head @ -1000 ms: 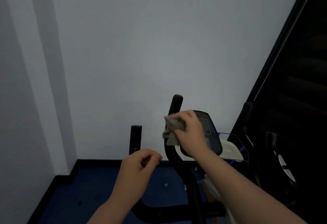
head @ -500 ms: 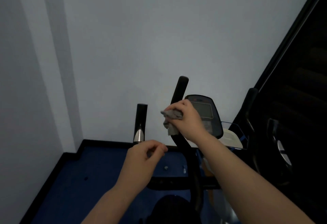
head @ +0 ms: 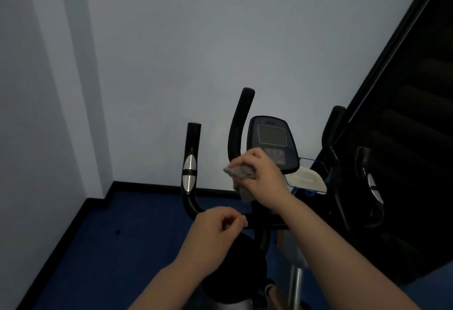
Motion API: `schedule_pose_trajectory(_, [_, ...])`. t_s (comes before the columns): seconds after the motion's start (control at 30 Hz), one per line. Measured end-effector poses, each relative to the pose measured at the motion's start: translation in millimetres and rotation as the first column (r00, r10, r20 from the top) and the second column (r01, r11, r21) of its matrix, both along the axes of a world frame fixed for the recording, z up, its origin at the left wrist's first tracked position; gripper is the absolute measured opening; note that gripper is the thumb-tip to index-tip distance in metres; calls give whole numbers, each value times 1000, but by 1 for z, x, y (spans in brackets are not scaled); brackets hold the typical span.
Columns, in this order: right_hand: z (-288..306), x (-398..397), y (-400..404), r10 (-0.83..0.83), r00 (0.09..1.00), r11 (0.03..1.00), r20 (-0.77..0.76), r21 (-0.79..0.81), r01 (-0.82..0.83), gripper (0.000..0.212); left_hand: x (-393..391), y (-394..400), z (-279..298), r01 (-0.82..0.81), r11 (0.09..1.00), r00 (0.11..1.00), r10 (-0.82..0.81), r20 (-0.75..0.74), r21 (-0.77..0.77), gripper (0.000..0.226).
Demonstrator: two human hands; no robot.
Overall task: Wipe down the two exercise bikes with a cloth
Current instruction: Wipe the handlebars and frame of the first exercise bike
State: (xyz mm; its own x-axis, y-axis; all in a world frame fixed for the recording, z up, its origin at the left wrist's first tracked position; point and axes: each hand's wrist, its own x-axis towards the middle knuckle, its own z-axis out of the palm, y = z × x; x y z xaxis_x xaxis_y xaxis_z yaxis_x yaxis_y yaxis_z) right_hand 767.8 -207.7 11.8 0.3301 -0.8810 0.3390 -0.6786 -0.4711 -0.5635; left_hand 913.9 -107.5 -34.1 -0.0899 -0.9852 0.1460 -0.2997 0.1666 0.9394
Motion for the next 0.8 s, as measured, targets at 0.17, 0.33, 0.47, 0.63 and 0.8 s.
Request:
schedule_pose_trajectory(0.17, [12, -31, -2, -94, 972, 993, 214, 95, 75, 24, -1, 7, -3, -35, 999, 998, 35, 42, -11, 17])
schedule_pose_trajectory(0.33, [-16, -15, 6, -285, 928, 958, 241, 40, 284, 19, -1, 13, -3, -155, 986, 982, 160, 102, -56, 16])
schedule_pose_trajectory(0.47, [-29, -36, 46, -137, 982, 987, 129, -69, 146, 25, -5, 15, -4, -210, 970, 916, 238, 321, -122, 19])
schedule_pose_trajectory(0.63, [-11, -20, 28, -254, 960, 967, 113, -2, 256, 14, -6, 17, -1, -232, 948, 831, 310, 462, -217, 21])
schedule_pose_trajectory(0.8, [-47, -22, 73, -258, 939, 957, 229, -74, 281, 14, -8, 27, -7, -252, 933, 766, 354, 537, -256, 27])
